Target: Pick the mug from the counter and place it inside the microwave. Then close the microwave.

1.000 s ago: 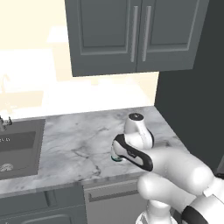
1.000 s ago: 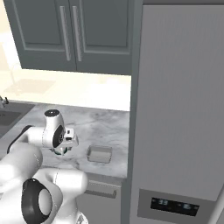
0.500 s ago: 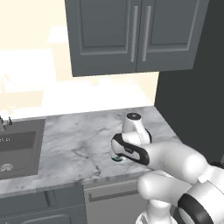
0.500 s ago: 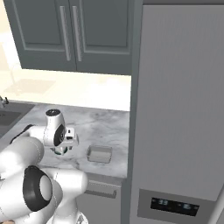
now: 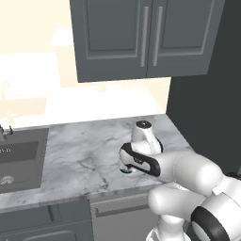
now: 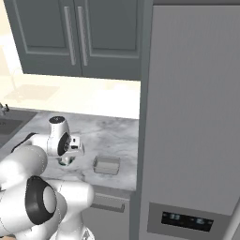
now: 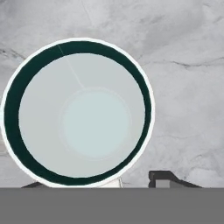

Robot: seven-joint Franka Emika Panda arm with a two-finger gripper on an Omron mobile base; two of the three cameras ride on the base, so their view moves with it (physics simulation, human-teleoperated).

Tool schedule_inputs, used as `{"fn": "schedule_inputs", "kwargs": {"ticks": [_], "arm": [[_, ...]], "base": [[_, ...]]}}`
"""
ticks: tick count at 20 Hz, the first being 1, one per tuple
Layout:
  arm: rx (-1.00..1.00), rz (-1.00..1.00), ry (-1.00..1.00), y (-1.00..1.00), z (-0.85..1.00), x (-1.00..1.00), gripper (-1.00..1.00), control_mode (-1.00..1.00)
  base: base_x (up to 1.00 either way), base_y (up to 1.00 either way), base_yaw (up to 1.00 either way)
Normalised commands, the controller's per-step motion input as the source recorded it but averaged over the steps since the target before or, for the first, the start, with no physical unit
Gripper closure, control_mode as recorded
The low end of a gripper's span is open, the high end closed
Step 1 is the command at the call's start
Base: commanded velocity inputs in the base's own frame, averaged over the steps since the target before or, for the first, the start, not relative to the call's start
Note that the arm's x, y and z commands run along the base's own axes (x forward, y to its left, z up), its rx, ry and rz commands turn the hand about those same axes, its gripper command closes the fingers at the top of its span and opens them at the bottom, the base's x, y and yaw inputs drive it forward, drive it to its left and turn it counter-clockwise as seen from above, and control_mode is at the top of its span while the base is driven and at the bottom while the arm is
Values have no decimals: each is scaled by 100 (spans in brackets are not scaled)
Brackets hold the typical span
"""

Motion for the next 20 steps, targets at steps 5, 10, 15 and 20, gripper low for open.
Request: {"fn": "schedule_inputs", "kwargs": {"ticks": [5, 10, 15, 20], "arm": [[0, 0, 0, 0, 0, 0, 100, -100], [0, 0, 0, 0, 0, 0, 100, -100], [0, -9, -3, 0, 22, -4, 100, -100], [0, -8, -11, -1, 76, -24, 100, -100]], "base": [[0, 0, 0], [0, 0, 0], [0, 0, 0], [0, 0, 0]]}}
